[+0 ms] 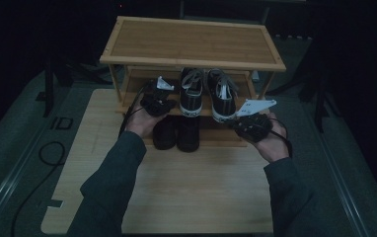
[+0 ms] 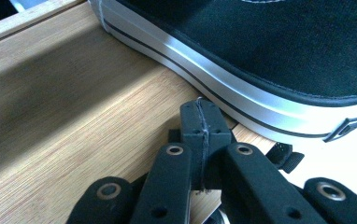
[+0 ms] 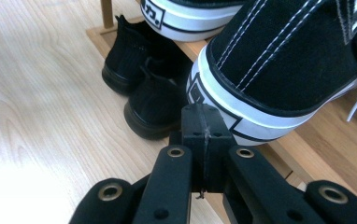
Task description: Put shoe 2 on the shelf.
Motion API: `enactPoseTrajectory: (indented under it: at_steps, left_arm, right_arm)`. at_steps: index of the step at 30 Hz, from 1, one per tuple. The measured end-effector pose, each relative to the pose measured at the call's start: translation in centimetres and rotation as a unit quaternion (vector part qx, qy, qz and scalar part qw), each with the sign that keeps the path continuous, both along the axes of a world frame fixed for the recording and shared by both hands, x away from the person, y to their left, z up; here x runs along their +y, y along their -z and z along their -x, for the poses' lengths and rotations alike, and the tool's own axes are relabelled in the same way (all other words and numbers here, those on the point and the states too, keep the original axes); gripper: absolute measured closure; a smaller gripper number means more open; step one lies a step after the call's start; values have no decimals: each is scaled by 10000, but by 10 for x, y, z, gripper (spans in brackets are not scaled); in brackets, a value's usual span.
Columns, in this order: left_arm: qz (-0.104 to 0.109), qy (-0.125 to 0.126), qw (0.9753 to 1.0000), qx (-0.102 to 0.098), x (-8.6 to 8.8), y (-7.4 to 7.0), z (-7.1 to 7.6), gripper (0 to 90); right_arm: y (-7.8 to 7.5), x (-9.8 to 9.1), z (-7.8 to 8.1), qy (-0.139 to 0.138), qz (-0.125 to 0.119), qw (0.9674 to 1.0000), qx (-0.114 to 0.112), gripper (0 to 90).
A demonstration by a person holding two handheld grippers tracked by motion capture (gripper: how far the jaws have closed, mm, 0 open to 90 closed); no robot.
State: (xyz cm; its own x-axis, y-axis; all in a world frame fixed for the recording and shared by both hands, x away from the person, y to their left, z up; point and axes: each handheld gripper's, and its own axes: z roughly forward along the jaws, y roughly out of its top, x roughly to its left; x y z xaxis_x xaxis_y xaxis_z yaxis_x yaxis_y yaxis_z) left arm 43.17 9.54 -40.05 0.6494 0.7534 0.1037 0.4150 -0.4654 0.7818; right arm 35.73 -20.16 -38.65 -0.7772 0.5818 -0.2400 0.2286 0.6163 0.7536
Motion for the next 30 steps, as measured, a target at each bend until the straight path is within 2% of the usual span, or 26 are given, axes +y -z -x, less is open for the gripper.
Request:
enactPoseTrajectory:
  at_steps: [3, 12, 20, 24, 25, 30]
  left_arm:
    - [5, 3, 10000, 1, 0, 0, 0, 900]
    - [-5, 7, 10000, 2, 0, 0, 0, 900]
    - [1, 13, 10000, 2, 0, 0, 0, 900]
    - [0, 14, 10000, 3, 0, 0, 0, 900]
    - [3, 14, 10000, 2, 0, 0, 0, 900]
    - [22, 37, 10000, 10, 1, 0, -1, 900]
  right_arm:
    - [4, 1, -2, -10, -6, 10000, 59, 900]
    - [-1, 4, -3, 50, 36, 10000, -35, 900]
    - [2, 7, -5, 42, 119, 9999, -35, 900]
    - [1, 7, -6, 141, 103, 9998, -86, 900]
    - [2, 7, -10, 241, 137, 9996, -104, 900]
    - [2, 8, -10, 240, 50, 9996, -101, 900]
